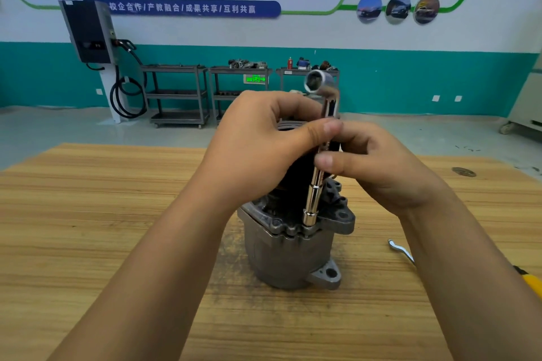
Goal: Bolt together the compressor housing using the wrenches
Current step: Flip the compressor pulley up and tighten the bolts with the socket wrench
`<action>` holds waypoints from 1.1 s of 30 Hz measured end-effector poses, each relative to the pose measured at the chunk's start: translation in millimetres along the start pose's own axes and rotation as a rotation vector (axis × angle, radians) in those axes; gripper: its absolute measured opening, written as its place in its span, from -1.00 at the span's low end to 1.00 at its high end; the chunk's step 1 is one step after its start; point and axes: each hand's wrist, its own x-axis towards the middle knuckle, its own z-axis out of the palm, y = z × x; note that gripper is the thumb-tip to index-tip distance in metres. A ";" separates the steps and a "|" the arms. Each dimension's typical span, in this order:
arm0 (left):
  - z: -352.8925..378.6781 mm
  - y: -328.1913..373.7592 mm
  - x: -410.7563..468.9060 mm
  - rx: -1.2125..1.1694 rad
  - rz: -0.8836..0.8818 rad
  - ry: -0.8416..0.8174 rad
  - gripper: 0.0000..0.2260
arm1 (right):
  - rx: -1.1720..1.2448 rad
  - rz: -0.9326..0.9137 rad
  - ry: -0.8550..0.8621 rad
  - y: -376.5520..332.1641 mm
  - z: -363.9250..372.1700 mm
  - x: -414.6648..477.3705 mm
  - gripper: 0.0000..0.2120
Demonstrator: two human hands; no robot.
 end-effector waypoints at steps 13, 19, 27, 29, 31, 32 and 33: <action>11.9 15.9 -7.1 -0.097 -0.033 0.203 -0.74 | -0.113 0.043 0.099 -2.8 8.0 3.0 -0.56; 16.9 14.7 -8.4 -0.163 -0.004 0.249 -0.89 | -0.147 0.047 0.102 -11.3 8.9 2.4 -0.80; 5.2 12.3 -3.8 -0.211 0.025 0.080 -0.88 | -0.196 0.052 -0.023 -23.8 1.0 -1.5 -0.80; 5.3 11.8 -3.7 -0.235 0.020 0.055 -0.87 | -0.217 0.061 -0.002 -23.8 -0.4 -1.5 -0.86; 4.9 10.2 -4.3 -0.271 0.004 0.033 -0.86 | -0.230 0.074 0.031 -23.1 -1.7 -2.0 -0.90; 5.0 10.2 -4.8 -0.279 -0.001 0.023 -0.87 | -0.230 0.076 0.038 -24.0 -0.8 -2.0 -0.87; 5.0 10.5 -5.2 -0.284 -0.006 0.017 -0.88 | -0.231 0.072 0.038 -24.7 0.6 -2.0 -0.84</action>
